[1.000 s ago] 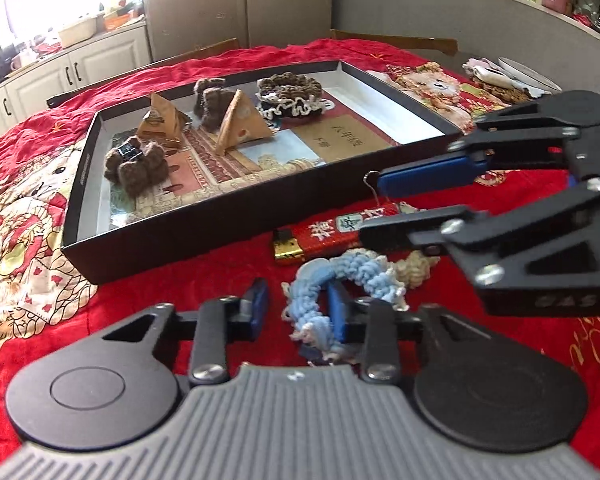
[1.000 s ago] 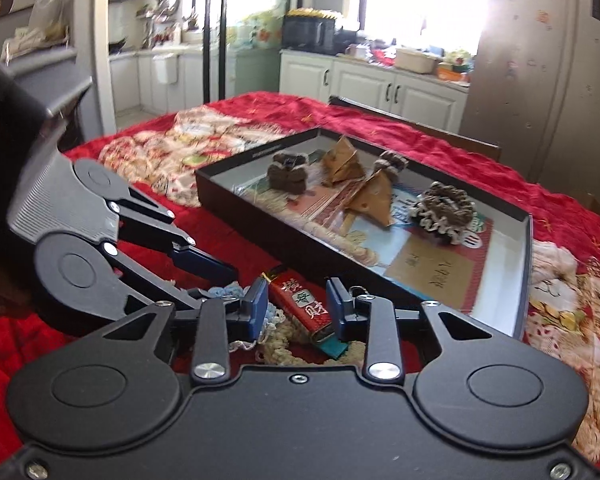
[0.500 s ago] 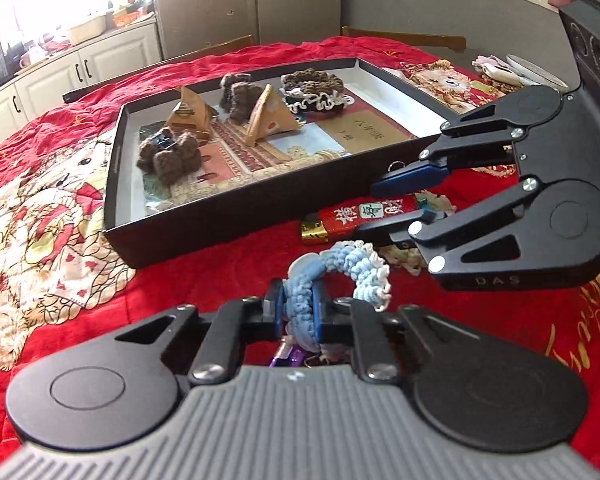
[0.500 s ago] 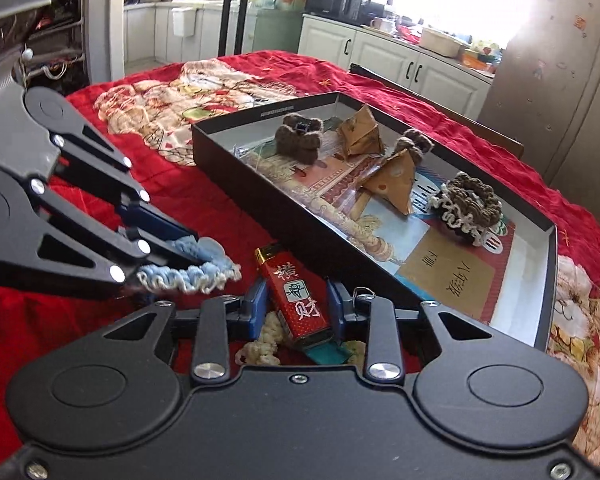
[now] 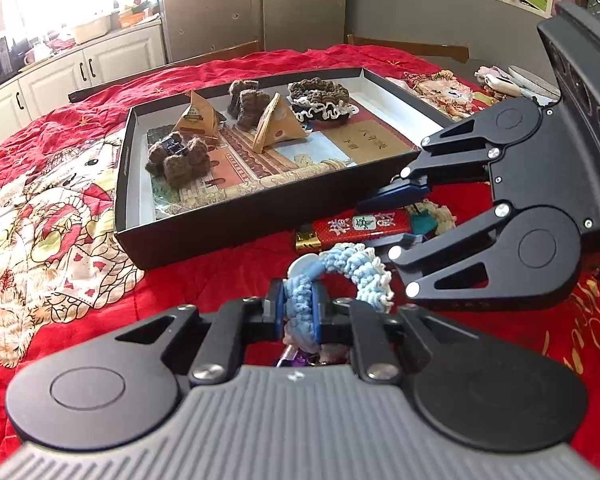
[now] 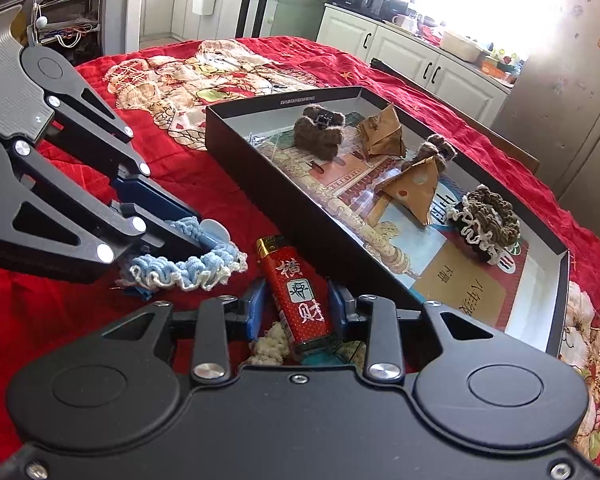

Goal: Organize objects
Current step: 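Grasp the blue crochet scrunchie with the left tool while the right tool grasps the red lighter, then lift and carry the scrunchie and lighter over the box with both tools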

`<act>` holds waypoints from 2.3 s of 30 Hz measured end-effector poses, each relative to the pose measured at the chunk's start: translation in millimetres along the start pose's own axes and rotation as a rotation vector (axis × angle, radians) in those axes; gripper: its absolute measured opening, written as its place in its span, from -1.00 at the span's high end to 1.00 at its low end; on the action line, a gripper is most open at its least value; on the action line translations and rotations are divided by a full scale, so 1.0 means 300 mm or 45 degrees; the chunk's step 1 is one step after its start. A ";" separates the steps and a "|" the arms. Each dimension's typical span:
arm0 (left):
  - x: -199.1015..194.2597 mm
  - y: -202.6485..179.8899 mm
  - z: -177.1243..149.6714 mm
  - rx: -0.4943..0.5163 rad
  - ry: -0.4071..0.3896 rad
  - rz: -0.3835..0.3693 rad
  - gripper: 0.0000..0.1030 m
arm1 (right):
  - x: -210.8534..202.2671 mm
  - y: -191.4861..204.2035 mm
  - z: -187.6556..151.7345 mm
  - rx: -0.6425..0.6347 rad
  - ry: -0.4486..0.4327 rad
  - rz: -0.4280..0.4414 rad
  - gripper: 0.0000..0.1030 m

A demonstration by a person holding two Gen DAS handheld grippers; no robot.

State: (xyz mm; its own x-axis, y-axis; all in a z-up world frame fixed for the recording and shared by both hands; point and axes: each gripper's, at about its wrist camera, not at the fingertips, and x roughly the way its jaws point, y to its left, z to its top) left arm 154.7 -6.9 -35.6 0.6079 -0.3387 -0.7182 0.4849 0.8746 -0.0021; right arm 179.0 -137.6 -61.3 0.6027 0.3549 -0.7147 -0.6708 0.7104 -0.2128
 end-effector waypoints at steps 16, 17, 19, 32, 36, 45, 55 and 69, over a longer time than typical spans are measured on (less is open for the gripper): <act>-0.022 -0.005 0.011 -0.007 -0.026 0.001 0.69 | -0.087 -0.029 -0.032 0.142 -0.071 0.055 0.57; -0.024 -0.006 0.011 -0.006 -0.029 0.001 0.69 | -0.099 -0.034 -0.033 0.157 -0.082 0.064 0.57; -0.029 -0.008 0.014 -0.005 -0.034 0.001 0.69 | -0.122 -0.037 -0.034 0.177 -0.107 0.073 0.57; -0.070 -0.008 0.039 -0.014 -0.081 -0.005 0.69 | -0.236 -0.043 -0.040 0.244 -0.203 0.117 0.57; -0.085 0.001 0.053 -0.025 -0.101 -0.007 0.69 | -0.266 -0.046 -0.045 0.253 -0.226 0.112 0.57; -0.102 0.033 0.107 -0.047 -0.154 0.018 0.69 | -0.323 -0.108 -0.073 0.326 -0.261 0.051 0.57; -0.066 0.076 0.215 -0.082 -0.196 0.073 0.69 | -0.352 -0.238 -0.077 0.435 -0.286 -0.125 0.57; 0.125 0.125 0.353 -0.156 -0.175 0.238 0.69 | -0.180 -0.414 -0.027 0.601 -0.187 -0.383 0.57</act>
State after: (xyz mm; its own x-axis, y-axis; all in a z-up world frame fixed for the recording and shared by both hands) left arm 262.4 -23.5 11.0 0.7635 -0.2036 -0.6129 0.2811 0.9592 0.0314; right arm 226.1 -249.9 -1.8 0.8135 0.1520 -0.5613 -0.2154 0.9754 -0.0479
